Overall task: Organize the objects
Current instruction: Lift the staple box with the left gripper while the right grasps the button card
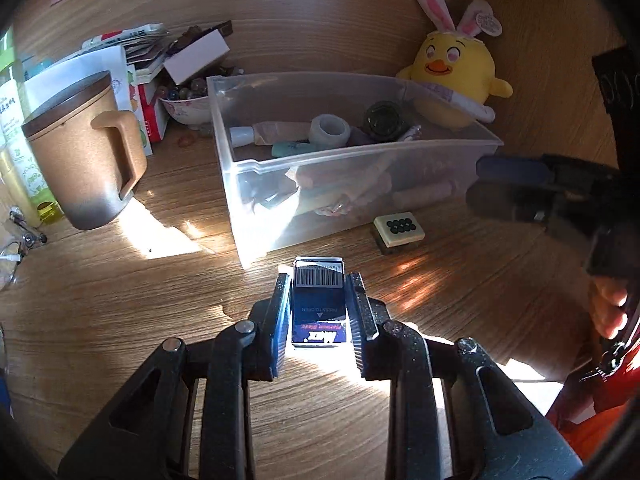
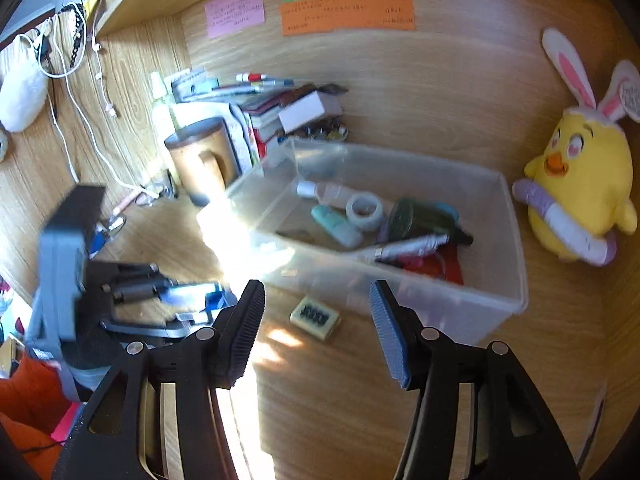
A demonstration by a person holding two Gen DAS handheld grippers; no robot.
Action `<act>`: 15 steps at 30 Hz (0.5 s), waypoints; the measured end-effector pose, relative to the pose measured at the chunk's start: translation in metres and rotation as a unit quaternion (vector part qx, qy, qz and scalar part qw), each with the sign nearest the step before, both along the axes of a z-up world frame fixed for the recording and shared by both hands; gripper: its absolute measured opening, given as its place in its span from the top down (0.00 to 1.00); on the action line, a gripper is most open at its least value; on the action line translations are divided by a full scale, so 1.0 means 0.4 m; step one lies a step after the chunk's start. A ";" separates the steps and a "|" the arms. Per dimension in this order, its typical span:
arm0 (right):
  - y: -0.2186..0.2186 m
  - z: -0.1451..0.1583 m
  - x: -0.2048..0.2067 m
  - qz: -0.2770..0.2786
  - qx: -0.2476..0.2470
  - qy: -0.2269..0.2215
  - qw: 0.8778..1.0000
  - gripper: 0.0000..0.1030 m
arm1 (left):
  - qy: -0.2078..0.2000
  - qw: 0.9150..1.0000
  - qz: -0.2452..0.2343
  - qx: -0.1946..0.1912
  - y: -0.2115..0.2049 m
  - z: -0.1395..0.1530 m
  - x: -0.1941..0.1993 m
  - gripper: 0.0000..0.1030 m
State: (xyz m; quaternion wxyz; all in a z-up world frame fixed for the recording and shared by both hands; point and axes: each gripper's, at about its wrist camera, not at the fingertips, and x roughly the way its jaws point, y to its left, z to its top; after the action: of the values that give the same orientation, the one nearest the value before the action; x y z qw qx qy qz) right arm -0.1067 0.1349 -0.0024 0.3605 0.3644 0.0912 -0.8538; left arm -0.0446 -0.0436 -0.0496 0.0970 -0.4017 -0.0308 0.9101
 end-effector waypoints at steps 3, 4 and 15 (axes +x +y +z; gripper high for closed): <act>-0.016 -0.043 -0.007 -0.003 0.015 -0.022 1.000 0.50 | 0.012 1.000 0.014 0.011 -0.013 0.018 -0.003 0.74; -0.023 -0.054 -0.011 -0.007 0.023 -0.026 0.999 0.50 | 0.016 1.000 0.018 0.014 -0.019 0.024 0.000 0.74; -0.111 -0.135 -0.043 -0.018 0.076 -0.033 0.996 0.50 | 0.040 0.998 0.033 0.020 -0.042 0.042 0.024 0.74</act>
State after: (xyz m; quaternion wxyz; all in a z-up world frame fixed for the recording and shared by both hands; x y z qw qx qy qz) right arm -0.1239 0.0904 -0.0566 0.3191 0.4204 0.1372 -0.8382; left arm -0.0348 -0.0606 -0.0330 0.0756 -0.3618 -0.0585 0.9273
